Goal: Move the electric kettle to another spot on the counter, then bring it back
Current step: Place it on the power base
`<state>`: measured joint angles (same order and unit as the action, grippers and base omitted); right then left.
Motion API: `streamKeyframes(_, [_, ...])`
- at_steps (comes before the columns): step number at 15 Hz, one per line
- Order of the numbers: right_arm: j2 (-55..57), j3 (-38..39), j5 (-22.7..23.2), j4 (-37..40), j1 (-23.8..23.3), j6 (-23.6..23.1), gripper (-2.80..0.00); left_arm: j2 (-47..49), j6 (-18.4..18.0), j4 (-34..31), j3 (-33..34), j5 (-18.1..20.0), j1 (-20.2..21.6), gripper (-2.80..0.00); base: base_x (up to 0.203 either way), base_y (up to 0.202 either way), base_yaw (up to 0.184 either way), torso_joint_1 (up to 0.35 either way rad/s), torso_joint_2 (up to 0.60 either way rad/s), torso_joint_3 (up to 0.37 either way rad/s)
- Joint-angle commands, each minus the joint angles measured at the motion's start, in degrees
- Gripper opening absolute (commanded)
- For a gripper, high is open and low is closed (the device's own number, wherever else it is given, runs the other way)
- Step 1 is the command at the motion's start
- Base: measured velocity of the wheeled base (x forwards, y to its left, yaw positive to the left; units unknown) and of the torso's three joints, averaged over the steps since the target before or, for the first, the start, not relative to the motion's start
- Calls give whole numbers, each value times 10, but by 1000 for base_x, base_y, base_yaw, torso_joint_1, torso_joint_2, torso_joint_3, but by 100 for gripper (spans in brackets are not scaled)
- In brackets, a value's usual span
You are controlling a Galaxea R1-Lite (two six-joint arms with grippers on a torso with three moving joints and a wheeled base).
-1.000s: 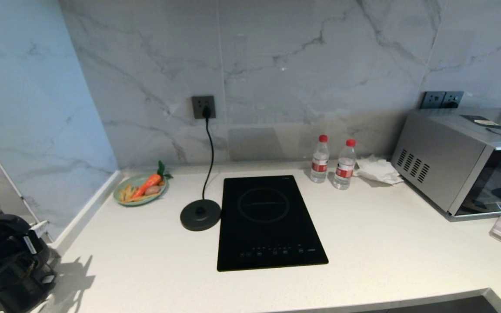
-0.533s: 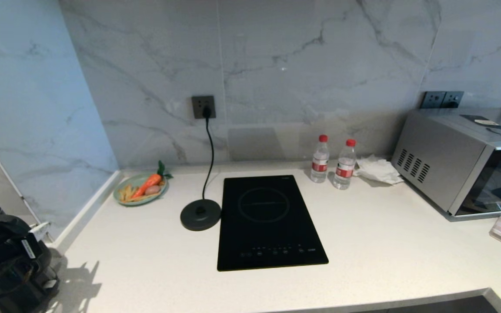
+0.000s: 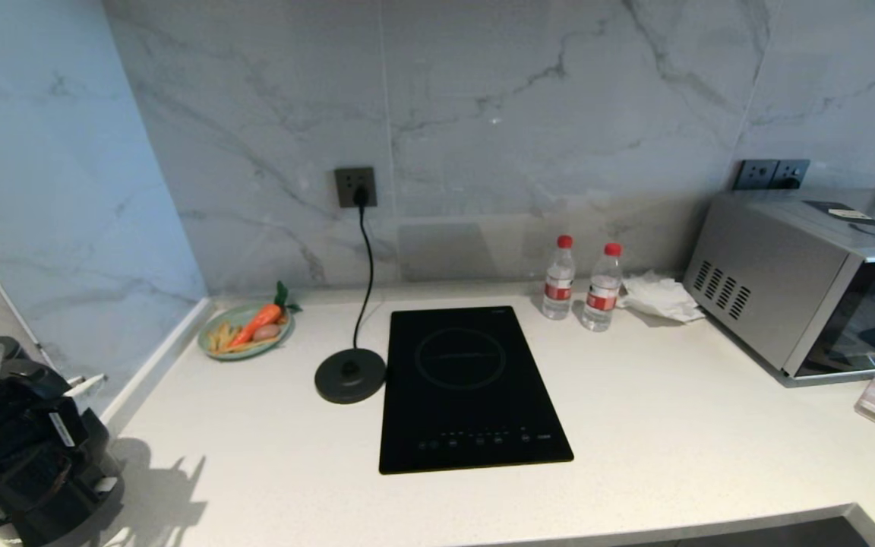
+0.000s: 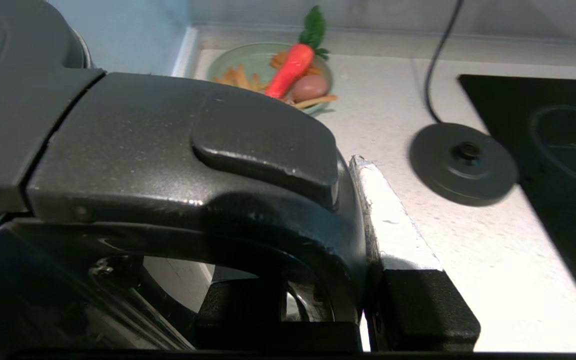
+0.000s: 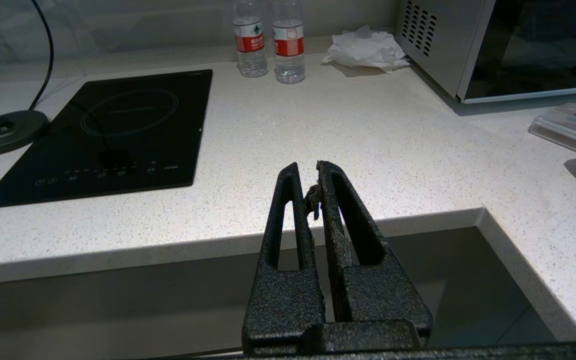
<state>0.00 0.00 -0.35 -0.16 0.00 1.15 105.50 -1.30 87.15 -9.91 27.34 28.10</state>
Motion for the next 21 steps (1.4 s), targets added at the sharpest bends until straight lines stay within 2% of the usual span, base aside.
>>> streamKeyframes(1, [0,0,0,0,0,0,-280,-32,0,5,15,1,-24,-280,0,0,0,0,0,0])
streamKeyframes(6, [0,0,0,0,0,0,-280,-52,0,5,56,-4,-97,-280,0,0,0,0,0,0])
streamKeyframes(7, [0,0,0,0,0,0,-280,-53,-1,5,59,-18,-120,-280,0,0,0,0,0,0])
streamKeyframes(11, [0,0,0,0,0,0,-280,-54,-1,5,49,-121,-247,-280,0,0,0,0,0,0])
streamKeyframes(13, [0,0,0,0,0,0,-280,-54,1,5,37,-152,-305,-280,0,0,0,0,0,0])
streamKeyframes(15, [0,0,0,0,0,0,-280,-50,2,5,13,-192,-363,-280,0,0,0,0,0,0])
streamKeyframes(17, [0,0,0,0,0,0,-280,-48,2,-15,-38,-256,-417,-280,0,0,0,0,0,0])
streamKeyframes(19, [0,0,0,0,0,0,-280,-47,3,-54,-85,-275,-451,-280,0,0,0,0,0,0])
streamKeyframes(21, [0,0,0,0,0,0,-280,-43,3,-99,-128,-276,-480,-280,0,0,0,0,0,0])
